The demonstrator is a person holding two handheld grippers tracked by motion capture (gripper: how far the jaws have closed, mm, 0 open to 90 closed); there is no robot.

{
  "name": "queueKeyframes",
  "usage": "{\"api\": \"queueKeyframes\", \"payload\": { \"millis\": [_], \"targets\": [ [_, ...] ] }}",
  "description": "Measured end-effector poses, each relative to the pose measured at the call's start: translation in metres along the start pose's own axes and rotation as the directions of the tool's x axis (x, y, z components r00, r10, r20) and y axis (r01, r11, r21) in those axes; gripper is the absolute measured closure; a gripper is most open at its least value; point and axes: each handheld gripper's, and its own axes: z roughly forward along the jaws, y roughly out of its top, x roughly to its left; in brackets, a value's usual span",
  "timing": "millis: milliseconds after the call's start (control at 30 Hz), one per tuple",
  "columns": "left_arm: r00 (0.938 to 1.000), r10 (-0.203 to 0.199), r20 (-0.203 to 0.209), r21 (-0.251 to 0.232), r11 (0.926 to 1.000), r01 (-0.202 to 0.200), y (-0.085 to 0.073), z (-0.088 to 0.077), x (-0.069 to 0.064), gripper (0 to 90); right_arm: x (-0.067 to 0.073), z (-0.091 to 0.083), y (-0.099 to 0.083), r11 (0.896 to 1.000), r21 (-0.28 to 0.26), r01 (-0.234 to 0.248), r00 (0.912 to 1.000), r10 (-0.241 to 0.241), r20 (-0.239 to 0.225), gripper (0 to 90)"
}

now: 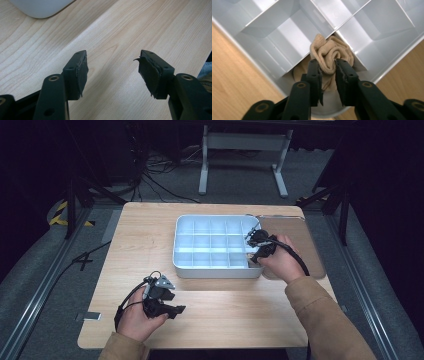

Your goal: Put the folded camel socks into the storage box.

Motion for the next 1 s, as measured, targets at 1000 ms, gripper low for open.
{"api": "queueKeyframes", "payload": {
  "millis": [1000],
  "targets": [
    [0.9997, -0.011, 0.022, -0.024, 0.9997, 0.011, 0.000, -0.006, -0.002, 41.1, 0.002, -0.035, -0.036, 0.969, -0.246, -0.024, 0.9988, 0.012, -0.048, 58.6]
  ]
}}
